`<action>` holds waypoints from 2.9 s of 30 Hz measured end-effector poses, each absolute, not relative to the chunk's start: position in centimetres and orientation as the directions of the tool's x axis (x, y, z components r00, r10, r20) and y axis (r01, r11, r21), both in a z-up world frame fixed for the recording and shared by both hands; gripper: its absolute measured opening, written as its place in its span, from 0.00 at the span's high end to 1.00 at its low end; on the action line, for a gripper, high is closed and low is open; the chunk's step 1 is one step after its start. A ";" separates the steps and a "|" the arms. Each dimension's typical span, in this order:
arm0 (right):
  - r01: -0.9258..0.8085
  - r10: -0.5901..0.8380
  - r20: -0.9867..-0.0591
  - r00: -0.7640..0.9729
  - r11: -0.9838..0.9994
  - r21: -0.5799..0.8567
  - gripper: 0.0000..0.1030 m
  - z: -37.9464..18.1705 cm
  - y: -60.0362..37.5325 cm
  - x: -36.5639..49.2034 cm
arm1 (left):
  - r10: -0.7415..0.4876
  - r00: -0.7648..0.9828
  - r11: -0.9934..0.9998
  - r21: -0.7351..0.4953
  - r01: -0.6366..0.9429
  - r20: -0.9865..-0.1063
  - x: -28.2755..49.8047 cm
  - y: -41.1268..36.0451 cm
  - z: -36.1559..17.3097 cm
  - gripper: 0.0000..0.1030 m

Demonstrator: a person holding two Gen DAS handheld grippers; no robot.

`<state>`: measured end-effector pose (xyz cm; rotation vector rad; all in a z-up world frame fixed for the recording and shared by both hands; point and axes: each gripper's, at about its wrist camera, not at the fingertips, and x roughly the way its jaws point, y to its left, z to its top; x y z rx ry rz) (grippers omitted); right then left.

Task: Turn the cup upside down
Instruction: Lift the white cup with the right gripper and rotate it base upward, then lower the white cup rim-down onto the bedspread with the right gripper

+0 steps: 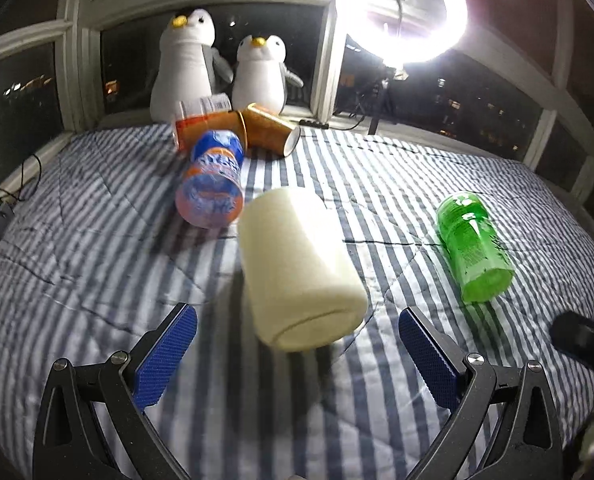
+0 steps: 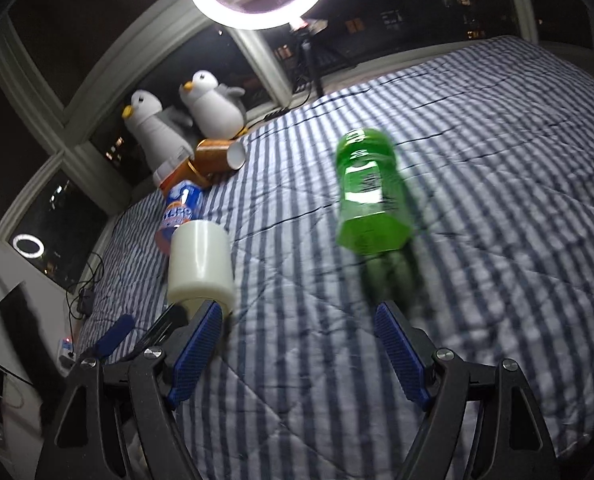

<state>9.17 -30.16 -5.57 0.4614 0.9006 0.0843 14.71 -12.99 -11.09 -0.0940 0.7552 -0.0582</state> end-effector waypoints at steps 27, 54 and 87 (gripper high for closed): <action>0.117 0.290 -0.700 0.652 0.874 0.471 0.26 -5.5 -30.9 9.0 | -0.119 0.700 0.992 -0.056 0.112 -0.705 15.3 -12.2 -11.2 0.23; 0.083 0.265 -0.705 0.658 0.905 0.417 0.26 -4.9 -28.9 8.0 | -0.244 0.728 0.965 -0.088 0.246 -0.641 11.1 -11.5 -6.7 0.24; 0.054 0.235 -0.707 0.667 0.931 0.361 0.26 -4.4 -27.1 7.7 | -0.232 0.724 0.970 -0.099 0.222 -0.650 13.8 -10.8 -9.1 0.24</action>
